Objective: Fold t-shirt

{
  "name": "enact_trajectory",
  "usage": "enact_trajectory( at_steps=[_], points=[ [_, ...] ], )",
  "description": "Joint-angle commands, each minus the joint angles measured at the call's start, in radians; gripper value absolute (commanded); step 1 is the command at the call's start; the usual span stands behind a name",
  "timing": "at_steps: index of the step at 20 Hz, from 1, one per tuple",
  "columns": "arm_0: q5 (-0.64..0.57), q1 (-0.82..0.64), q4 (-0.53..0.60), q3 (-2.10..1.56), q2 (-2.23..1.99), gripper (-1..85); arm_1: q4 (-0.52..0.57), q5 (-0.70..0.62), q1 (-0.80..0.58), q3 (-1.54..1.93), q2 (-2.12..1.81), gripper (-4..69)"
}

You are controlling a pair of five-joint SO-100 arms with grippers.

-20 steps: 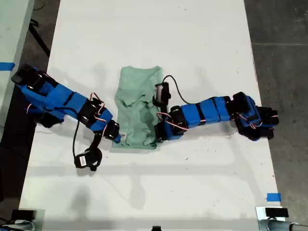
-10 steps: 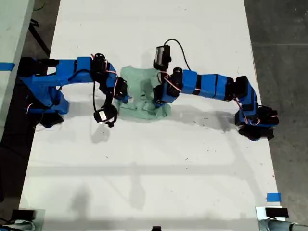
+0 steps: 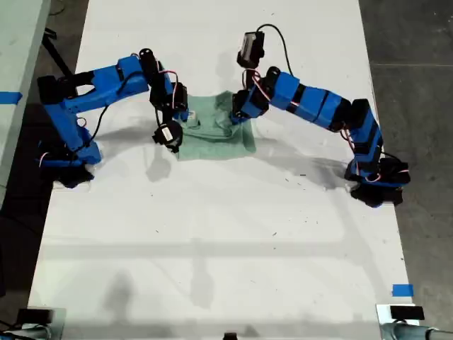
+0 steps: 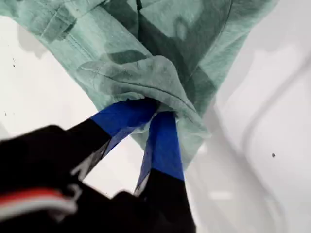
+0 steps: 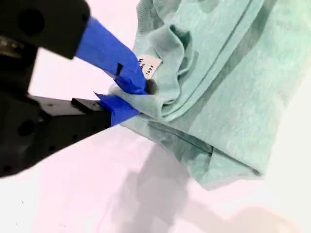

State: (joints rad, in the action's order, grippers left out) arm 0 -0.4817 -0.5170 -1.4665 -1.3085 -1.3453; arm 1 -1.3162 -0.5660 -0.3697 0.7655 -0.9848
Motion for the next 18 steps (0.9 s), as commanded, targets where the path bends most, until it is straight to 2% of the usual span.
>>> enact_trajectory(
  at_steps=[1, 2, 3, 4, 6, 7, 8, 9, 11, 13, 18],
  points=[
    [-0.009, -0.025, 0.0, 0.072, 0.006, -0.1, 0.038, -0.021, -0.015, -0.015, -0.043, -1.4],
    [-0.005, -0.028, 0.003, 0.075, 0.006, 1.3, 0.048, -0.029, -0.015, -0.015, -0.043, -1.5],
    [-0.005, -0.031, 0.003, 0.086, 0.005, 14.4, 0.06, -0.034, -0.018, -0.017, -0.046, 0.5],
    [-0.009, -0.038, 0.0, 0.097, 0.002, 25.8, 0.069, -0.034, -0.028, -0.028, -0.048, 11.0],
    [-0.037, -0.063, 0.009, 0.101, -0.037, 34.2, 0.08, -0.014, -0.064, -0.044, -0.064, 22.6],
    [-0.057, -0.083, 0.017, 0.104, -0.058, 41.1, 0.08, 0.008, -0.091, -0.044, -0.078, 27.8],
    [-0.097, -0.097, 0.029, 0.11, -0.074, 45.4, 0.101, -0.067, -0.107, -0.04, -0.089, 47.1],
    [-0.114, -0.11, 0.028, 0.115, -0.089, 41.1, 0.089, -0.077, -0.124, -0.038, -0.107, 48.1],
    [-0.106, -0.13, 0.021, 0.081, -0.141, 23.8, 0.052, -0.066, -0.146, -0.017, -0.14, 44.6],
    [-0.095, -0.15, 0.025, 0.023, -0.195, 12.9, 0.032, -0.055, -0.161, 0.035, -0.175, 40.8],
    [-0.087, -0.212, 0.061, -0.179, -0.408, 11.5, -0.011, -0.092, -0.236, 0.166, -0.334, 34.2]
  ],
)
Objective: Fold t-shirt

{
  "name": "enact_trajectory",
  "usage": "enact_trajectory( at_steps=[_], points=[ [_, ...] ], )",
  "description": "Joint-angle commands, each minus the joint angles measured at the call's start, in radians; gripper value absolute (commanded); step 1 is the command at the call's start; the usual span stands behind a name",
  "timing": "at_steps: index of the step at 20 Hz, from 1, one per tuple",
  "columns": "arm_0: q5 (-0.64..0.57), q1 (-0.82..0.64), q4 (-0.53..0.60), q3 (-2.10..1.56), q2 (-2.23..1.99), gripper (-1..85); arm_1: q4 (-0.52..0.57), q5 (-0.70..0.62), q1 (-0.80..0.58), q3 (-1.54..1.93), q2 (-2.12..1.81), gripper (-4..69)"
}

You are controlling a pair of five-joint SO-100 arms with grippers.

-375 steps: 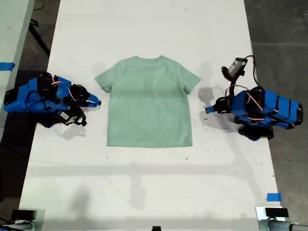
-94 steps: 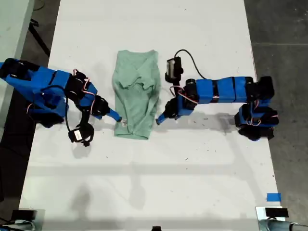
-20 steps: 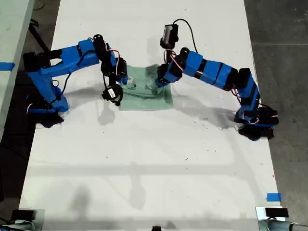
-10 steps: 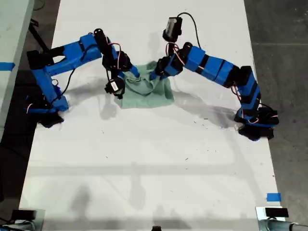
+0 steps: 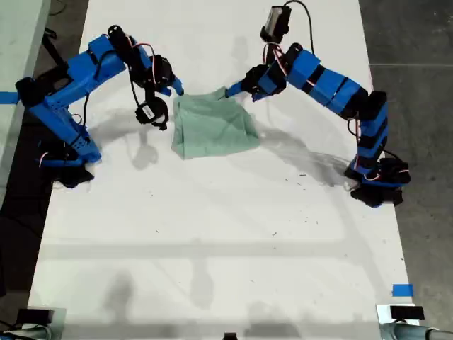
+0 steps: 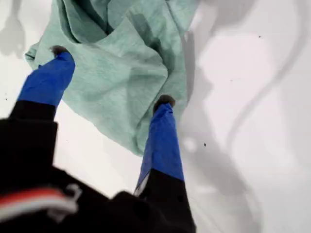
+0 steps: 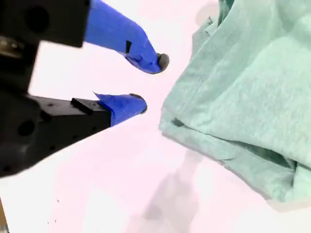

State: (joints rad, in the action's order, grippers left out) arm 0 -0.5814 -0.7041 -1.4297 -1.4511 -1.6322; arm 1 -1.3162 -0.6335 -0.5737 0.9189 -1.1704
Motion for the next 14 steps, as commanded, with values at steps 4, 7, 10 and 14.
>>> enact_trajectory(
  at_steps=[4, 7, 10, 14],
  points=[
    [0.012, 0.009, 0.077, -0.232, -0.304, 4.3, -0.037, -0.087, -0.058, 0.23, -0.379, 16.6],
    [0.063, 0.08, 0.135, -0.422, -0.453, 2.0, -0.038, -0.071, -0.049, 0.522, -0.604, 3.4],
    [0.103, 0.166, 0.255, -0.726, -0.723, 0.0, 0.029, 0.02, 0.011, 0.905, -0.922, 0.4],
    [0.262, 0.252, 0.31, -1.147, -1.098, 0.0, 0.069, 0.19, 0.107, 1.388, -1.312, -1.1]
  ],
)
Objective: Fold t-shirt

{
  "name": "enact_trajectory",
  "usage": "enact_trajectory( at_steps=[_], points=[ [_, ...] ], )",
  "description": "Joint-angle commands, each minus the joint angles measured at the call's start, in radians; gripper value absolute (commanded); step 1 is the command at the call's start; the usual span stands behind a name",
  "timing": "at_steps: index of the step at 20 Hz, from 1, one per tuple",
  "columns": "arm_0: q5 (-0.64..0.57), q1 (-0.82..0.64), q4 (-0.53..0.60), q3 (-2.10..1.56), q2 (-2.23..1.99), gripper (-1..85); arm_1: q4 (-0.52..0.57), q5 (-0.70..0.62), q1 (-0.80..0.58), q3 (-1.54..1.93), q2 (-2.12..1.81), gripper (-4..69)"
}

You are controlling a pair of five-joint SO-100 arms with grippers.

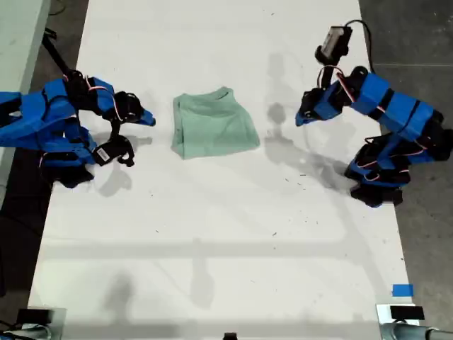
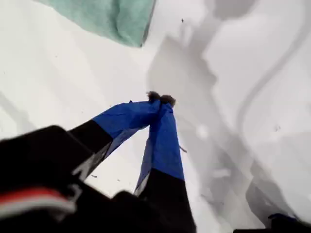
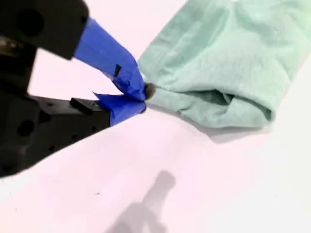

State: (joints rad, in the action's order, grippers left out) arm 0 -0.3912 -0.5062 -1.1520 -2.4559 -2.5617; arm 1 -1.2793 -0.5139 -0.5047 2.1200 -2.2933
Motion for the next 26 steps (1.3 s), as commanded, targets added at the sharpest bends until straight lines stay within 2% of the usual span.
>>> enact_trajectory(
  at_steps=[1, 3, 5, 7, 9, 11, 14, 18, 23, 26],
  points=[
    [0.101, 0.08, 0.035, -0.222, -0.273, 0.0, 0.058, 0.11, 0.067, 0.319, -0.308, -1.1],
    [0.127, 0.094, -0.009, -0.337, -0.469, 0.0, 0.143, 0.163, 0.13, 0.525, -0.545, -1.1],
    [0.11, 0.089, -0.072, -0.426, -0.672, 0.0, 0.239, 0.144, 0.153, 0.502, -0.529, -1.1],
    [0.098, 0.146, -0.058, -0.535, -0.864, 0.0, 0.382, 0.077, 0.192, 0.265, -0.198, -1.1],
    [0.104, 0.178, -0.055, -0.572, -0.861, 0.0, 0.495, 0.023, 0.258, 0.018, 0.101, -1.1],
    [0.104, 0.209, -0.049, -0.569, -0.861, 0.0, 0.561, 0.008, 0.336, -0.21, 0.371, -1.1],
    [0.123, 0.192, -0.098, -0.572, -0.861, 0.0, 0.566, -0.012, 0.419, -0.546, 0.744, -1.1],
    [0.124, 0.186, -0.198, -0.569, -0.861, 0.6, 0.529, -0.044, 0.42, -0.762, 0.98, -1.1],
    [0.124, 0.242, -0.204, -0.569, -0.861, 1.6, 0.472, -0.138, 0.308, -0.877, 1.077, -1.1],
    [0.117, 0.272, -0.204, -0.569, -0.861, 1.7, 0.439, -0.222, 0.207, -1.091, 1.249, -1.2]
  ],
)
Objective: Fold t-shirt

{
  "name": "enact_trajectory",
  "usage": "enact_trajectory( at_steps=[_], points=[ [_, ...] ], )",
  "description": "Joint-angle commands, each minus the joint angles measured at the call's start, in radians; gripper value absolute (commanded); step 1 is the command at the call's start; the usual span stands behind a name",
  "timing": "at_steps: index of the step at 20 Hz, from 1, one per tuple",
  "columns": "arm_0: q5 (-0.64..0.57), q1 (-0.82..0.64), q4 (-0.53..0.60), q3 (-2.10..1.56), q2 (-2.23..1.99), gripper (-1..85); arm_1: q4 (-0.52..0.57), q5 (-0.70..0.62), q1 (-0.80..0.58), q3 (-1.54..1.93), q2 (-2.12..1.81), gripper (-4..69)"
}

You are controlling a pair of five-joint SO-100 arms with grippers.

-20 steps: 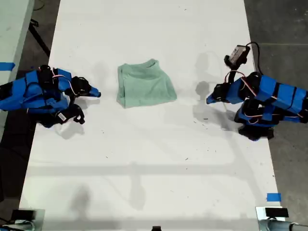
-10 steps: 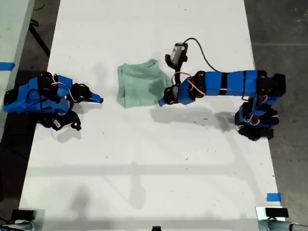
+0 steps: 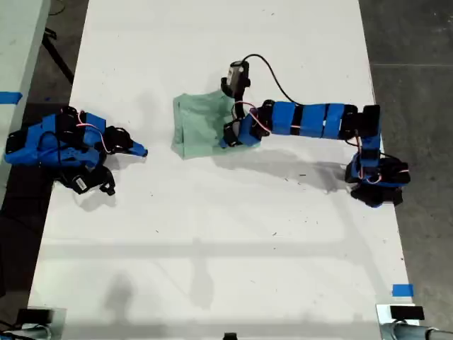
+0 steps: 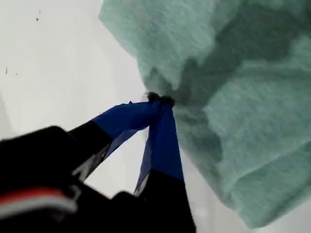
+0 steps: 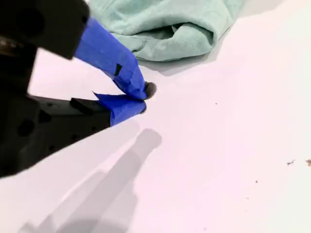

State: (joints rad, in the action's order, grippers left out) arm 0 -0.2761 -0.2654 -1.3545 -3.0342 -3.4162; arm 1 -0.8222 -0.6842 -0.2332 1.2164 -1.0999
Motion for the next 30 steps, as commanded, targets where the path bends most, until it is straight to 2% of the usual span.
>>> enact_trajectory(
  at_steps=[1, 3, 4, 6, 10, 13, 16, 19, 21, 25, 30],
  points=[
    [0.002, 0.043, -0.002, 0.009, -0.006, 1.7, -0.037, -0.071, -0.101, -0.308, 0.149, -1.2],
    [0.002, 0.06, -0.002, 0.009, -0.006, 1.7, -0.052, -0.112, -0.17, -0.555, 0.318, -1.2],
    [0.002, 0.061, -0.002, 0.009, -0.006, 1.7, 0.018, -0.098, -0.21, -0.549, 0.333, -1.2],
    [0.002, 0.063, -0.002, 0.009, -0.006, 1.7, 0.091, -0.084, -0.276, -0.543, 0.328, -1.2],
    [0.002, 0.066, -0.002, 0.009, -0.006, 1.7, 0.262, -0.048, -0.331, -0.541, 0.278, -1.2],
    [0.002, 0.066, -0.002, 0.009, -0.006, 1.7, 0.311, 0.009, -0.376, -0.54, 0.258, -1.2],
    [0.0, 0.066, -0.002, 0.009, -0.006, 1.7, 0.229, -0.046, -0.367, -0.471, 0.143, -1.2],
    [0.0, 0.066, -0.002, 0.009, -0.006, 1.7, -0.061, -0.075, -0.362, -0.374, -0.038, -1.2],
    [0.0, 0.066, -0.002, 0.009, -0.006, 1.7, -0.144, -0.1, -0.348, -0.155, -0.252, -1.2],
    [0.0, 0.066, -0.002, 0.009, -0.006, 1.7, -0.181, -0.028, -0.328, 0.483, -0.848, -1.2],
    [0.0, 0.066, -0.002, 0.009, -0.006, 1.7, -0.199, 0.235, -0.253, 1.181, -1.526, -1.2]
  ],
)
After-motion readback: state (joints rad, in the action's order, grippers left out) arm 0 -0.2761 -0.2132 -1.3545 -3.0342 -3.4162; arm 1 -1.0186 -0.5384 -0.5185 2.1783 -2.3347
